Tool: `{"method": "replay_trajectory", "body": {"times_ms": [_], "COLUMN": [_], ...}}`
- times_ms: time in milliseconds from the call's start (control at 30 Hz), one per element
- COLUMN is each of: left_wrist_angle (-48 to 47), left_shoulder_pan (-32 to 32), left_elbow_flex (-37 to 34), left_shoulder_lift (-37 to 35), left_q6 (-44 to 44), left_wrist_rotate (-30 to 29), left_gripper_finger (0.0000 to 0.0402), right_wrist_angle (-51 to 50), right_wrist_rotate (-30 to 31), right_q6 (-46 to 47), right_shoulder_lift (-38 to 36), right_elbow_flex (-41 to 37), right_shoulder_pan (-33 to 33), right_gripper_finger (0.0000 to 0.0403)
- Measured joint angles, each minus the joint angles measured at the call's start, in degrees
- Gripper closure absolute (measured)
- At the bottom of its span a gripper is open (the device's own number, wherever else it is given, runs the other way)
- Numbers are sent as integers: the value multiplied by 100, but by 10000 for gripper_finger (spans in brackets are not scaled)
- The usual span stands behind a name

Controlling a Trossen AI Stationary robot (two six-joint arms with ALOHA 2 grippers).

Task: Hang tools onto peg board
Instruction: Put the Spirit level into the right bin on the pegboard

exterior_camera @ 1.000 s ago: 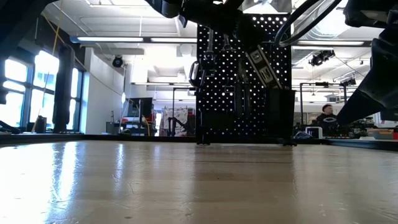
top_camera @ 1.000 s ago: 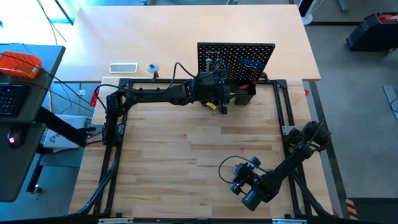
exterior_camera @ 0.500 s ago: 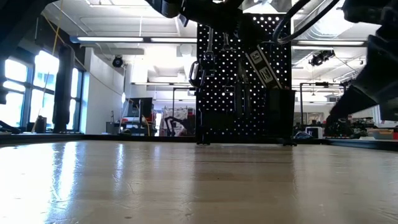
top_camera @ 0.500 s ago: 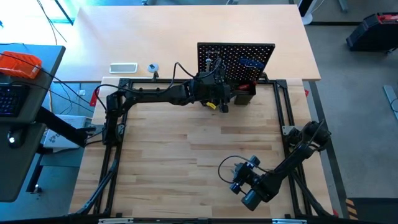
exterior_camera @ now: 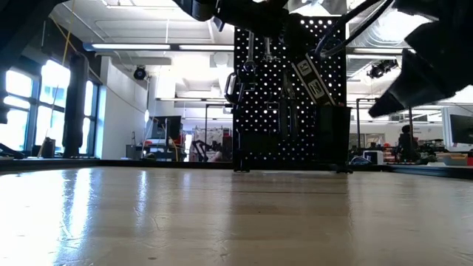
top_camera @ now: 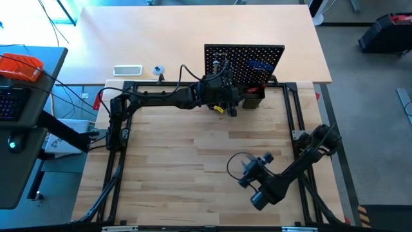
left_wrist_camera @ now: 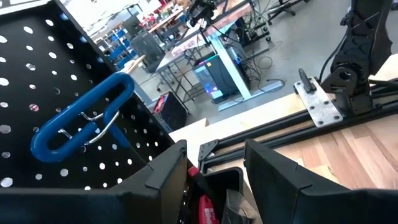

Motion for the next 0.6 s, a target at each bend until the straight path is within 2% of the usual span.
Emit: {"method": "replay_trajectory", "body": {"times_ms": [200, 367, 600], "left_wrist_angle": [-10, -5, -21], "left_shoulder_pan": [-19, -61, -118], "left_elbow_flex": [0, 0, -2], "left_shoulder_lift": [0, -2, -146], "left_q6": [35, 191, 269], "left_wrist_rotate": [26, 32, 14], "left_gripper_finger": [248, 248, 248], "right_wrist_angle": [-1585, -2860, -2837], "right_wrist_rotate": [558, 655, 906], "right_q6": [917, 1791, 1563], "right_shoulder_lift": [0, 0, -59], "right_elbow_flex": [282, 448, 453], "right_shoulder_pan": [-2, -2, -253], "right_gripper_finger": [263, 263, 263]}}
